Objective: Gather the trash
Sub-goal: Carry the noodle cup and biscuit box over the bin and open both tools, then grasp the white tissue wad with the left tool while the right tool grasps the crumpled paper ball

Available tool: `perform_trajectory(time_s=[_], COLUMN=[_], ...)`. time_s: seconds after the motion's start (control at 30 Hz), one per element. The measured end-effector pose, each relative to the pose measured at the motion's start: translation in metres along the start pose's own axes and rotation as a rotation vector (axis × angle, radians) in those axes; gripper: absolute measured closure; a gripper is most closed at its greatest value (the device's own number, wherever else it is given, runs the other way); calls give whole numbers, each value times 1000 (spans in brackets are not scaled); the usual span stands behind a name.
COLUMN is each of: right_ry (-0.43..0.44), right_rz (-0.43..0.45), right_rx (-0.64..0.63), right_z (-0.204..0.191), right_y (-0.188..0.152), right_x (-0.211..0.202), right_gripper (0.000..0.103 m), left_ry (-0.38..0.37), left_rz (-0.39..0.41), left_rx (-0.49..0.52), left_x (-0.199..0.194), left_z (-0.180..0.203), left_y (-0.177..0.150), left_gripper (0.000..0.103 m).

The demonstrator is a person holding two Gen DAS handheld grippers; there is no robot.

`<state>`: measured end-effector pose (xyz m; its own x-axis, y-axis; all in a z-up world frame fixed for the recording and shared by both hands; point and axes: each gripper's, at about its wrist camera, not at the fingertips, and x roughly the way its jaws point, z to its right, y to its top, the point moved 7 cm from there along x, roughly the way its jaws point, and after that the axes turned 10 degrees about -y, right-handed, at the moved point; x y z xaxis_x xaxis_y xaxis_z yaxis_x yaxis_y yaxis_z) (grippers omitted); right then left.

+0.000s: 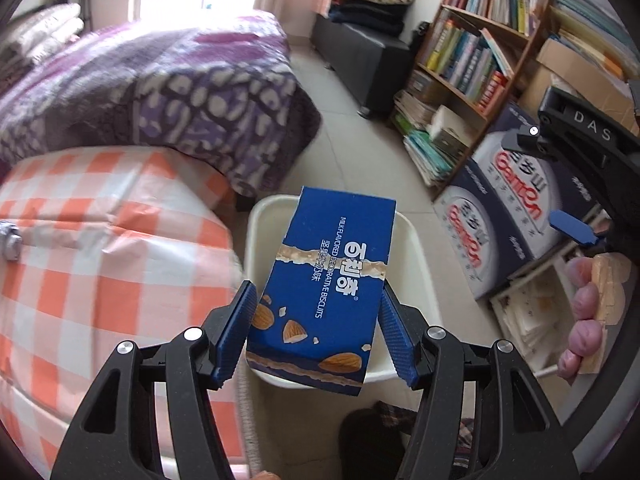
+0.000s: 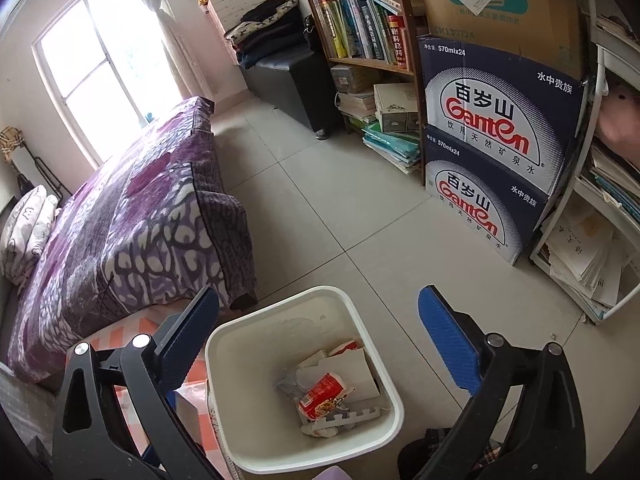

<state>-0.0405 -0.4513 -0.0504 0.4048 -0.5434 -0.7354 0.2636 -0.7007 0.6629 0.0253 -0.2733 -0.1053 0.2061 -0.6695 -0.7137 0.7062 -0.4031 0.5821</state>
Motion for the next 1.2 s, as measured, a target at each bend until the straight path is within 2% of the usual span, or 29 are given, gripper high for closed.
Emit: perform_trajectory(time_s=[0.03,0.07,0.1,0.17,0.37,0.5,0.73,0.9,0.97,1.2], right_ry=[-3,-5,-6,-2,14,39,101,139,157,195], right_rz=[0,-1,-3,-11,-31,-54,-120,-167,-183,-250], right_rx=[1,3,6,15,-4,-44,-191,-269,-300,-393], right_z=[2,4,5,7,-9,-33,-96,-138,-156,-210], right_y=[1,1,1,1,-8,-23,-62,-90,-102,-150], right_x=[1,1,2,3,2,-2,-7,-10,-11,-13], right_gripper=[7,7,7,7,7,7,7,7,7,7], left_ry=[-21,-37,-53,-72,21,121,300,493,521,660], left_rz=[-10,-17,-22,-34,-39,-28,-28,-68,-77,-33], left_rx=[-8,-16,-25,-36,-61,-116,-220,-316,-363,-481], left_x=[3,5,7,8,0,-13,-42,-76,-89,-144], left_z=[2,4,5,6,-20,-61,-152,-231,-258,-355], left_y=[-2,-3,-4,-6,-10,-11,-18,-33,-39,-57], left_gripper=[40,32,29,29,25,24,23,23,23,23])
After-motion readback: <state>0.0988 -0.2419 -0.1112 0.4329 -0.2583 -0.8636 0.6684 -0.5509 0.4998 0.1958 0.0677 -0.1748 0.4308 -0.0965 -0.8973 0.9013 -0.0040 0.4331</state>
